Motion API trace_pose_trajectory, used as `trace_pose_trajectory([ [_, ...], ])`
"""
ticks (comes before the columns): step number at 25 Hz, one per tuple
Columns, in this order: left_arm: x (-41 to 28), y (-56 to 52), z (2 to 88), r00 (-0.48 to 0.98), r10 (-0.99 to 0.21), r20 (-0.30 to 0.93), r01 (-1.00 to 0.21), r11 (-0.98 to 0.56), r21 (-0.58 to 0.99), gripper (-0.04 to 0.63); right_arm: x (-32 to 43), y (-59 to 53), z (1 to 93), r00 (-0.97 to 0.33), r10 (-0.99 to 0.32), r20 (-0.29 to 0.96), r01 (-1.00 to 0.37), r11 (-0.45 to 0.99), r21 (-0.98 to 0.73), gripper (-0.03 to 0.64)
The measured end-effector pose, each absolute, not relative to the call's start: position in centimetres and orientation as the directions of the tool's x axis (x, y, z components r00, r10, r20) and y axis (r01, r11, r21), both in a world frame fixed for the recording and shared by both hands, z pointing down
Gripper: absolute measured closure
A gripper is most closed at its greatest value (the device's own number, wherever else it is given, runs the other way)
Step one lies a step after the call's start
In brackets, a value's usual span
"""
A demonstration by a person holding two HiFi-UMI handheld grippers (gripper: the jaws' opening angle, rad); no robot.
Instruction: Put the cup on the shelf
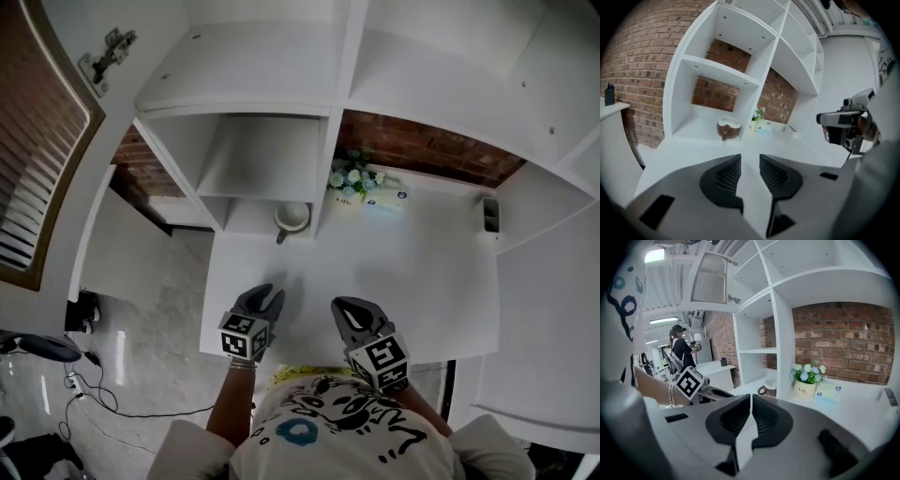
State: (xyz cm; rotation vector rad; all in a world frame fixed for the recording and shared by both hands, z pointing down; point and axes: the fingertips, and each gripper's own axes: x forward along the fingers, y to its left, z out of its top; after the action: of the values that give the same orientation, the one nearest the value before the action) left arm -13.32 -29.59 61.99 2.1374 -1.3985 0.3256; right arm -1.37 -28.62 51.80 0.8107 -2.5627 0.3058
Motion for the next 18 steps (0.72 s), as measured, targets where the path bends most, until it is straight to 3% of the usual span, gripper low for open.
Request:
trace_pose_trajectory([
  [8, -11.2, -27.1, 59.6, 0.514, -0.742, 0.430, -0.852, -0.383, 0.357, 0.537, -1.6, -27.2, 50.8, -0.747, -0.497, 0.442, -0.584, 0.808, -0.079, 0.588],
  [18, -9.1, -25.8, 55.2, 0.623, -0.712, 0.324, -0.776, -0.511, 0.369, 0.578, -1.2, -25.2, 50.0, -0.762, -0.489, 0.424, -0.578, 0.809, -0.108, 0.589],
])
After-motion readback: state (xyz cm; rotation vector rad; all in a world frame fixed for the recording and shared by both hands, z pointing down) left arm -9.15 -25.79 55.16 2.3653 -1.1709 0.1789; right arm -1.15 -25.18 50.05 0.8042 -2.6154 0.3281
